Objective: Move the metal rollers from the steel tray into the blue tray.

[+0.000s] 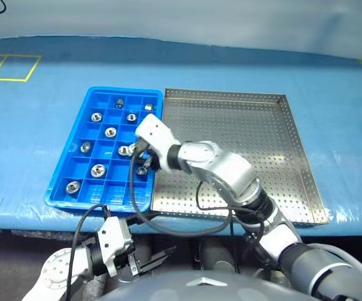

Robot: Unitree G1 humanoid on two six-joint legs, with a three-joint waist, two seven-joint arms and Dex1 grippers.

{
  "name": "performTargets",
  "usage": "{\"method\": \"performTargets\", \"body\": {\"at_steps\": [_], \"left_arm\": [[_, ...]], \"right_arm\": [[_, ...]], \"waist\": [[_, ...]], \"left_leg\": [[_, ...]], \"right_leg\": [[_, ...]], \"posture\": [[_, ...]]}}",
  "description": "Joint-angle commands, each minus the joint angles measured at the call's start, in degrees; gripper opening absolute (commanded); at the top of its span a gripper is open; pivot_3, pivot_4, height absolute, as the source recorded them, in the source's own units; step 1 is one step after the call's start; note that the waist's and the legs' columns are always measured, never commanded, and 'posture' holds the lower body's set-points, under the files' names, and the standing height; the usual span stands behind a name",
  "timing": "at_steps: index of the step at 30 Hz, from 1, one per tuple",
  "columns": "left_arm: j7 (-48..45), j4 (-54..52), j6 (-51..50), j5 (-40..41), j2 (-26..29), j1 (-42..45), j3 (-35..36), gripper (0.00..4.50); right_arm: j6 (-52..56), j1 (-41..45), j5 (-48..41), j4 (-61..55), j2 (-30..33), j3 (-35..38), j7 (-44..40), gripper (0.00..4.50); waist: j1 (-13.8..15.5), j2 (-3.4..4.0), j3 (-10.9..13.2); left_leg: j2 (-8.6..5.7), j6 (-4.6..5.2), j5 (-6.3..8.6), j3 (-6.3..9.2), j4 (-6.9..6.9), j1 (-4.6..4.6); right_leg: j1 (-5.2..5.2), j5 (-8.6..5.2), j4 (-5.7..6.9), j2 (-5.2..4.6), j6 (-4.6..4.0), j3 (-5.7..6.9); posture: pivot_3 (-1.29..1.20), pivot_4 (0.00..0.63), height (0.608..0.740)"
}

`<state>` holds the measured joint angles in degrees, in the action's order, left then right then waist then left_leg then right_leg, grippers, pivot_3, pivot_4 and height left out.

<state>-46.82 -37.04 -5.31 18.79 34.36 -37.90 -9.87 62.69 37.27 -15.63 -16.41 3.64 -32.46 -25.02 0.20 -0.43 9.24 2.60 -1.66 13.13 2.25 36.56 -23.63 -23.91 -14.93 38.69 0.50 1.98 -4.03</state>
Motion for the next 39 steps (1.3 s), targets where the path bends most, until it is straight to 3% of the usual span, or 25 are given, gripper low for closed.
{"method": "performTargets", "body": {"at_steps": [1, 7, 15, 23, 32, 39], "left_arm": [[0.77, -2.0, 2.17, -0.83, -0.19, -1.62, -1.03, 4.5], [2.07, -1.54, 3.56, -1.71, -0.57, -2.94, -1.59, 4.5], [6.37, -0.39, 1.91, 2.2, -2.78, -0.36, 5.83, 4.5], [6.4, 0.42, 1.15, 3.52, -3.69, -1.32, 7.64, 4.5], [3.44, -5.5, 3.85, 4.2, -3.48, -6.13, 2.78, 4.5], [7.33, -8.65, 1.26, 10.15, -4.32, -4.44, 9.47, 4.5]], "right_arm": [[-0.99, 0.88, -0.75, -0.01, -1.39, -2.07, -1.8, 1.72], [-2.11, 1.78, -0.67, 2.72, -3.72, -5.17, -3.62, 1.72], [-3.71, 1.81, -0.27, 5.17, -4.85, -5.8, -4.78, 1.72], [-5.73, 1.35, 0.73, 8.39, -4.8, -6.6, -5.74, 1.72], [-6.19, 3.15, 0.51, 9.78, -5.0, -1.21, -6.04, 1.72], [-7.02, 3.63, 1.64, 11.91, -5.4, 0.04, -5.73, 1.72]], "waist": [[0.41, 0.0, 0.0], [0.76, 0.01, 0.01], [1.64, 0.0, 0.0], [2.15, 0.0, 0.01], [2.77, -0.06, 0.04], [3.62, -0.07, 0.05]], "left_leg": [[0.02, 0.0, 0.0, 0.0, 0.01, 0.01], [0.04, 0.0, 0.0, -0.02, 0.05, 0.05], [0.04, 0.0, 0.0, 0.0, 0.05, 0.04], [0.09, 0.0, -0.01, 0.04, 0.17, 0.1], [0.06, -0.03, 0.01, -0.02, 0.15, 0.03], [0.08, -0.04, 0.02, 0.05, 0.09, 0.02]], "right_leg": [[0.0, -0.02, 0.0, 0.0, -0.02, 0.02], [0.0, -0.03, 0.04, 0.01, -0.04, 0.02], [0.0, -0.03, 0.05, 0.01, -0.04, 0.06], [0.04, -0.03, 0.17, 0.07, -0.06, 0.09], [0.01, -0.04, 0.1, 0.02, -0.06, 0.08], [-0.04, -0.07, 0.1, 0.06, -0.11, 0.12]], "posture": [[0.22, 0.15, 0.74], [0.23, 0.15, 0.74], [0.28, 0.15, 0.74], [0.32, 0.15, 0.74], [0.33, 0.15, 0.74], [0.32, 0.15, 0.74]]}}
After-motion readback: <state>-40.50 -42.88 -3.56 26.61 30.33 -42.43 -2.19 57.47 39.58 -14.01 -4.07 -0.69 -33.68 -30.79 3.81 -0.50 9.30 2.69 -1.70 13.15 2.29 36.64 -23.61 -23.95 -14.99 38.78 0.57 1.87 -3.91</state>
